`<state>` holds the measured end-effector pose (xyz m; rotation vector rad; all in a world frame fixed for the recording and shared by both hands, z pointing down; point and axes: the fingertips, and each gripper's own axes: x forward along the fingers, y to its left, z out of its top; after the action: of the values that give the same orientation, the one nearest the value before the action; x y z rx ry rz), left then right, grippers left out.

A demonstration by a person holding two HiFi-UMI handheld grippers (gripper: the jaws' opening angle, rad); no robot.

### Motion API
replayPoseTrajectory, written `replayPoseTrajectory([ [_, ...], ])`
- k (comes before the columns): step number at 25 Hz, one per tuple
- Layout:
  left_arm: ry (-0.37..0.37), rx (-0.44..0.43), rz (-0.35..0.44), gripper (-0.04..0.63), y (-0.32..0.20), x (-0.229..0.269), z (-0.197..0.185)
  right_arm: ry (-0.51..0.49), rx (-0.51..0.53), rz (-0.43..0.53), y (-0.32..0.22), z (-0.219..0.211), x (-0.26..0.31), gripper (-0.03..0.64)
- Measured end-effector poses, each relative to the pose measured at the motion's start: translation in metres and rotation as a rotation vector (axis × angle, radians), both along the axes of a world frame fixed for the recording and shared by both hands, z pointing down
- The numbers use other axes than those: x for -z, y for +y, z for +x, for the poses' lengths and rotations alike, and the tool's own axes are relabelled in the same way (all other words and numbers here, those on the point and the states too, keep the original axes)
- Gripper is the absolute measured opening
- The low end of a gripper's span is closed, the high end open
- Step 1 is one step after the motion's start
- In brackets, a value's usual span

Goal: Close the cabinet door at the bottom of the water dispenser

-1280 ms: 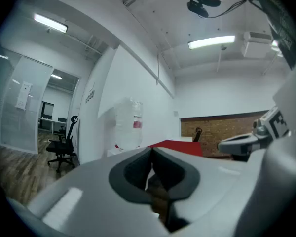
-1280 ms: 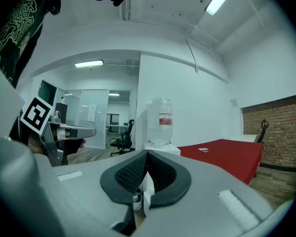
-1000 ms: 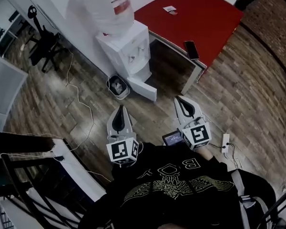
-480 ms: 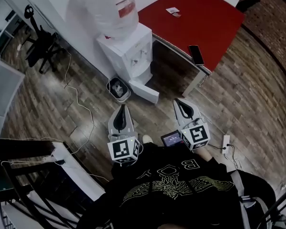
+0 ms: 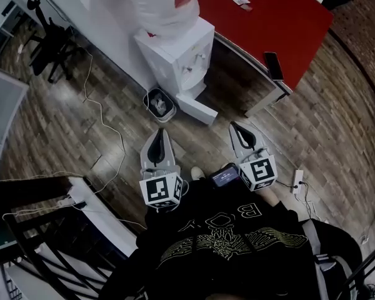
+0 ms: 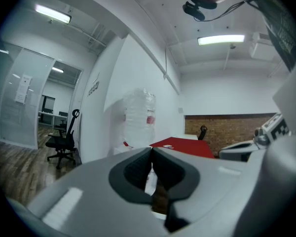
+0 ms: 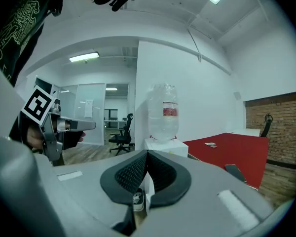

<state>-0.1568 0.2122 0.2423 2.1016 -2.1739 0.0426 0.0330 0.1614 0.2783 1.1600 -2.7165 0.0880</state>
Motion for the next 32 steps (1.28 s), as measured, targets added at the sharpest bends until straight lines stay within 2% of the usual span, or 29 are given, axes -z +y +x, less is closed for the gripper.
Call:
replayPoseTrajectory([
  [6, 0.032, -0.004, -0.031, 0.006, -0.044, -0.016, -0.008, 0.029, -0.034, -0.018, -0.038, 0.002, -0.007, -0.002],
  [14, 0.005, -0.018, -0.043, 0.006, -0.148, -0.025, -0.006, 0.05, 0.01, -0.059, -0.136, 0.005, -0.028, 0.0],
  [20, -0.093, -0.005, -0.054, 0.007, -0.218, -0.033, -0.007, 0.066, 0.047, -0.07, -0.203, -0.001, -0.042, 0.002],
  [22, -0.111, -0.01, -0.054, 0.007, -0.236, -0.041, -0.004, 0.068, 0.06, -0.087, -0.223, -0.005, -0.05, 0.042],
  [25, -0.096, -0.023, -0.058, 0.006, -0.256, -0.049, 0.001, 0.095, 0.062, -0.096, -0.241, -0.008, -0.058, 0.1],
  [28, -0.084, -0.04, -0.069, 0.006, -0.269, -0.055, 0.005, 0.122, 0.046, -0.111, -0.249, -0.005, -0.064, 0.102],
  [32, -0.071, -0.086, -0.083, 0.006, -0.274, -0.062, 0.006, 0.145, 0.025, -0.196, -0.247, -0.006, -0.083, 0.118],
])
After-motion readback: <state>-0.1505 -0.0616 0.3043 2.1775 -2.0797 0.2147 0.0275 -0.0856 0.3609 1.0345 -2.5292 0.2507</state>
